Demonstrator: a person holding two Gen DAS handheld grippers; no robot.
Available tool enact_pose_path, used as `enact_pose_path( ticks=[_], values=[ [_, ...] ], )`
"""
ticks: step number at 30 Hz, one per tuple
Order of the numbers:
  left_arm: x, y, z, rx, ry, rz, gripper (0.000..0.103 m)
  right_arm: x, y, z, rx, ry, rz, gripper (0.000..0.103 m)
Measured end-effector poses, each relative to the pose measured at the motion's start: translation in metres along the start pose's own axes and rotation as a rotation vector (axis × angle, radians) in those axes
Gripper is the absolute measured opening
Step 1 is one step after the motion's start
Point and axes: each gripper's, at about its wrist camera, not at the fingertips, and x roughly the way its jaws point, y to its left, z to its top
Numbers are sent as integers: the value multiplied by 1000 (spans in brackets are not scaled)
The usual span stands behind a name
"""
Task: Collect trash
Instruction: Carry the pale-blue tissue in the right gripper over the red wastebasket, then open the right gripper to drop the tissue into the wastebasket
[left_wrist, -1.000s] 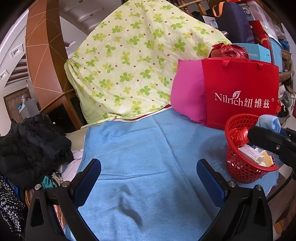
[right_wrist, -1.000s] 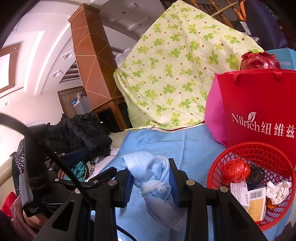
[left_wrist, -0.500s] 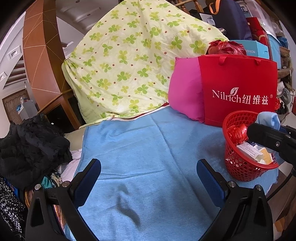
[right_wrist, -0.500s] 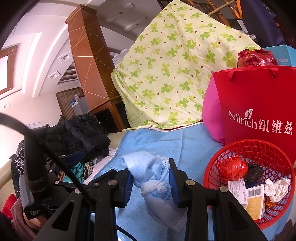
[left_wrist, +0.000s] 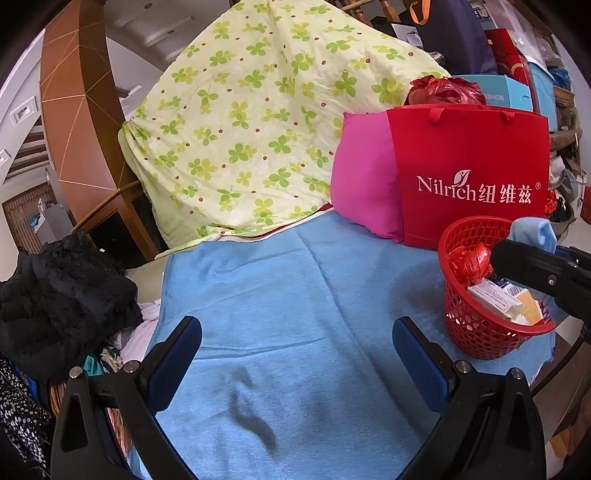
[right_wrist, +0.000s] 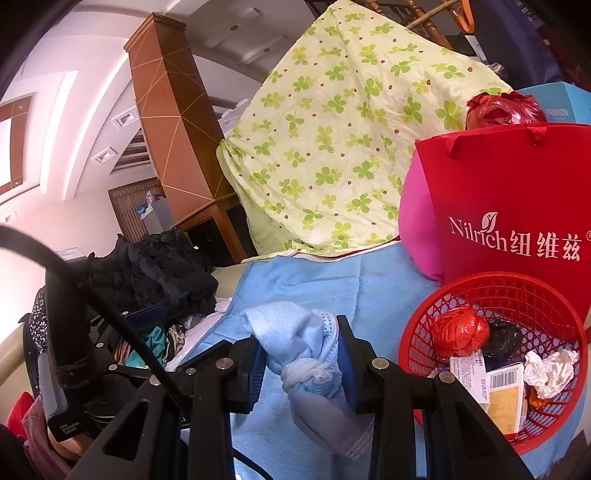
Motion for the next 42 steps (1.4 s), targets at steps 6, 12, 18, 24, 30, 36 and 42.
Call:
enact_pose_path(
  ticks=[6, 12, 18, 24, 30, 36, 42],
  values=[
    [0, -2, 1, 9, -1, -1, 103, -2, -2, -1, 10, -2, -6, 37],
    [2, -7, 1, 20, 3, -2, 103, -2, -3, 1, 14, -1, -4, 37],
    [3, -12, 3, 29, 5, -2, 103, -3, -4, 0, 25, -1, -8, 37],
    [6, -17, 3, 43, 10, -6, 103, -4, -6, -2, 44, -5, -20, 37],
    [9, -22, 4, 55, 13, -8, 103, -3, -10, -2, 63, -7, -26, 37],
    [13, -28, 5, 71, 20, -11, 103, -4, -15, -3, 89, -10, -34, 37],
    [19, -40, 7, 91, 30, -15, 103, -6, -28, -6, 118, -16, -50, 37]
  ],
)
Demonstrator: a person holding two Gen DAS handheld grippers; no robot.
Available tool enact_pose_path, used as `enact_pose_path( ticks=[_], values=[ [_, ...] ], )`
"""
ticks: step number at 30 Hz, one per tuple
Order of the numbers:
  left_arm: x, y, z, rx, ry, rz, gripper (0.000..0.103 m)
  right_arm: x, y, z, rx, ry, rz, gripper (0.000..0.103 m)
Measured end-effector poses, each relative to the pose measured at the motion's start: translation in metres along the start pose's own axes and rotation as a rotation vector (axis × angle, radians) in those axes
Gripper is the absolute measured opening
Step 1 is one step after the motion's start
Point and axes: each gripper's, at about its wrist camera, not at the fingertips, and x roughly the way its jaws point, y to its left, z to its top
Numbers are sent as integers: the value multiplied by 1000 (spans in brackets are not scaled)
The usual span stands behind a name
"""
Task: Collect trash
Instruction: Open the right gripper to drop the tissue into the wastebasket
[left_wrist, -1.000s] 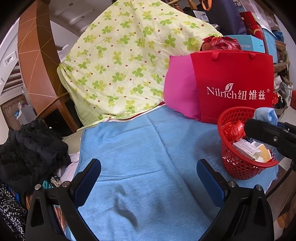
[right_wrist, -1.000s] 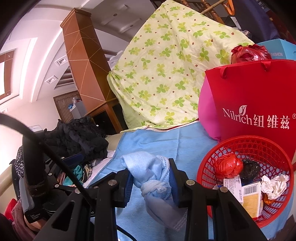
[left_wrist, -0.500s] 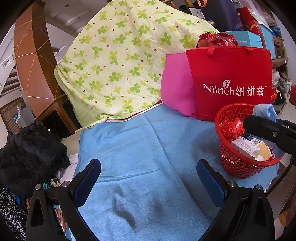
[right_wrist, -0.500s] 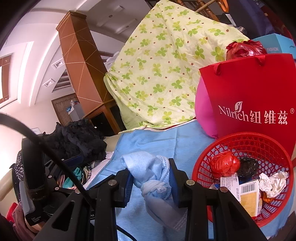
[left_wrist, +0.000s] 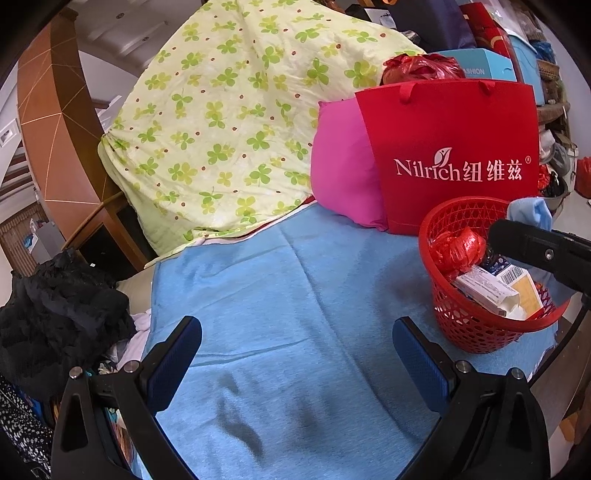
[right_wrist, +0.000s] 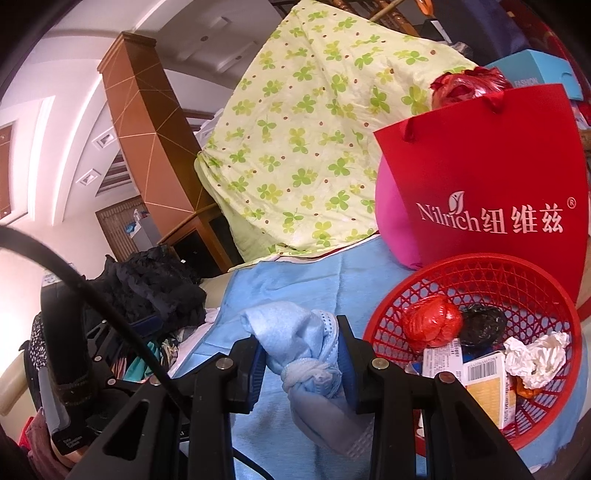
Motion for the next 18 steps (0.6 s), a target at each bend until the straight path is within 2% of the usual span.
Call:
enact_pose_path(
  ticks=[18],
  values=[
    [26, -59, 15, 107, 22, -59, 103, -5, -66, 0, 126, -21, -84, 37]
  ],
)
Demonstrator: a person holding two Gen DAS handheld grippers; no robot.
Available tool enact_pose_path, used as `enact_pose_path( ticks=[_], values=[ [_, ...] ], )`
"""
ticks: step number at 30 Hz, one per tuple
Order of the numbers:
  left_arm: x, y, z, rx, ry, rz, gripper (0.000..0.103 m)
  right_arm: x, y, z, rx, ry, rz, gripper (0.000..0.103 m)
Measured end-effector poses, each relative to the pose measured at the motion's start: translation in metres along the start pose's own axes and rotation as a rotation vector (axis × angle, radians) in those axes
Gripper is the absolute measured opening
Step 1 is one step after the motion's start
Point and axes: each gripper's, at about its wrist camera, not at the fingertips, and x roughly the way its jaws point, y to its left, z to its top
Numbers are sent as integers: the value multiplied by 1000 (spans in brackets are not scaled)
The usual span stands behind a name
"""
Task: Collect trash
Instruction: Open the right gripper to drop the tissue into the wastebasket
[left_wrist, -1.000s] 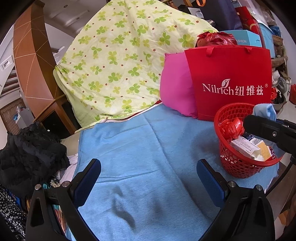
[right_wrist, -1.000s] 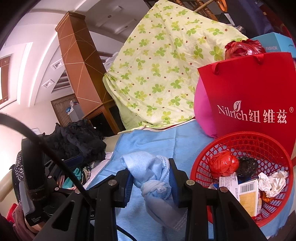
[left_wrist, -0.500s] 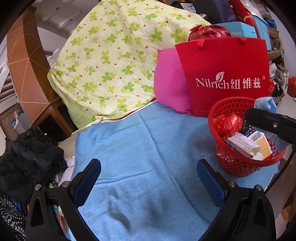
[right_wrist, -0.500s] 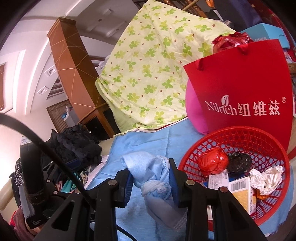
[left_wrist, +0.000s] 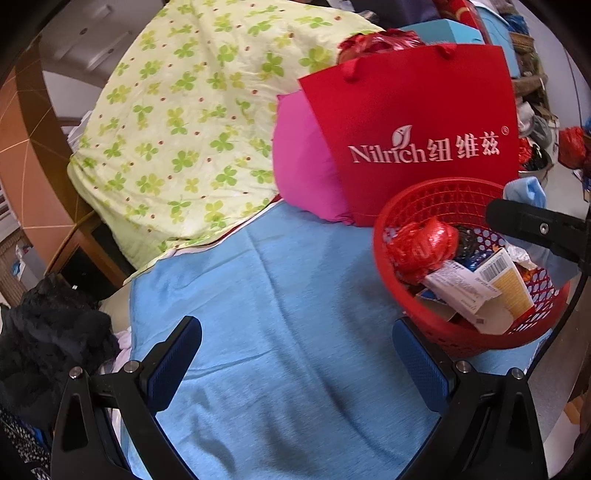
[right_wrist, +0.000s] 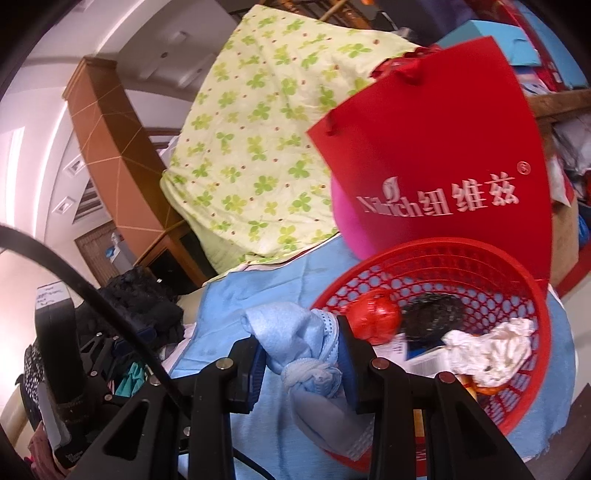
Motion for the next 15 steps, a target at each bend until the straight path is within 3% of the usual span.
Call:
enact_pose_path(
  ticks=[15],
  values=[
    [17, -43, 20, 63, 6, -47, 103, -12, -45, 12, 51, -25, -87, 39]
  ],
)
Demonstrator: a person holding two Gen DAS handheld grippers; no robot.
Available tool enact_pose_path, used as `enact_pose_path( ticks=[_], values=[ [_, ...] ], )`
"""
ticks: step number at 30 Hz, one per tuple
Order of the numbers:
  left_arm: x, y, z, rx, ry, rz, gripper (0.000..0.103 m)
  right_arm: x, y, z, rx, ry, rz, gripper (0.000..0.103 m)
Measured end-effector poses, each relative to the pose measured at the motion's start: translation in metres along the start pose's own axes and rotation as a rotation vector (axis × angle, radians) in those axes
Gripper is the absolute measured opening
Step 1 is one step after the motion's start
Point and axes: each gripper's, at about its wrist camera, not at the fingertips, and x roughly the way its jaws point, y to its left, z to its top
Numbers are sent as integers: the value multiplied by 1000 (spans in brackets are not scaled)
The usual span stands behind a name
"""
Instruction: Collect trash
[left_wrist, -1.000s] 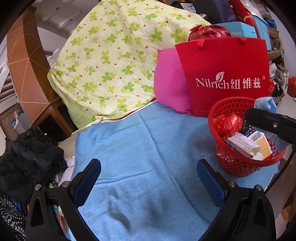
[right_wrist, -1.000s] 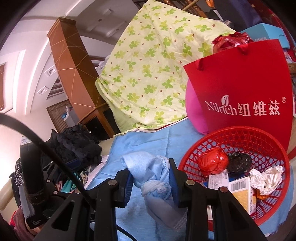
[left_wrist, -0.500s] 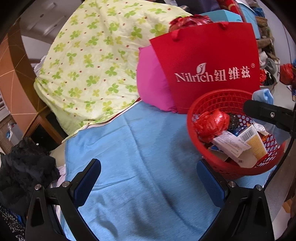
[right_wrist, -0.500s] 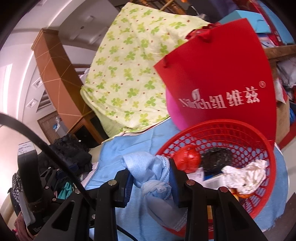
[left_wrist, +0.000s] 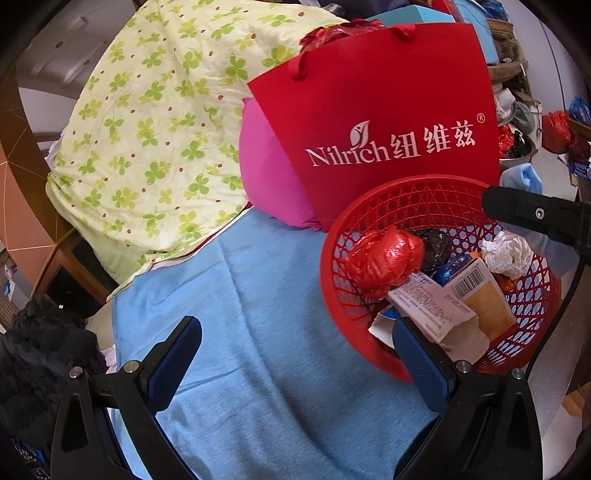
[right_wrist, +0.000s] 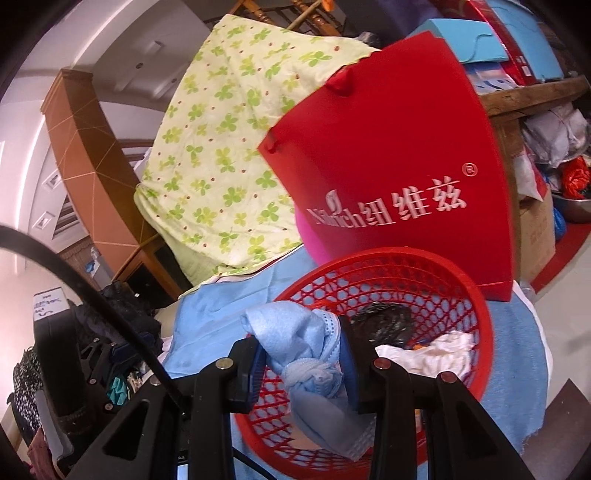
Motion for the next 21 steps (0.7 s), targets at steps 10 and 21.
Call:
enact_pose_path(
  ticks=[10, 21],
  values=[
    [18, -12, -1, 17, 41, -22, 103, 17, -42, -3, 129, 41, -53, 69],
    [7, 0, -5, -15, 25, -30, 103, 8, -22, -4, 42, 6, -90, 69]
  ],
)
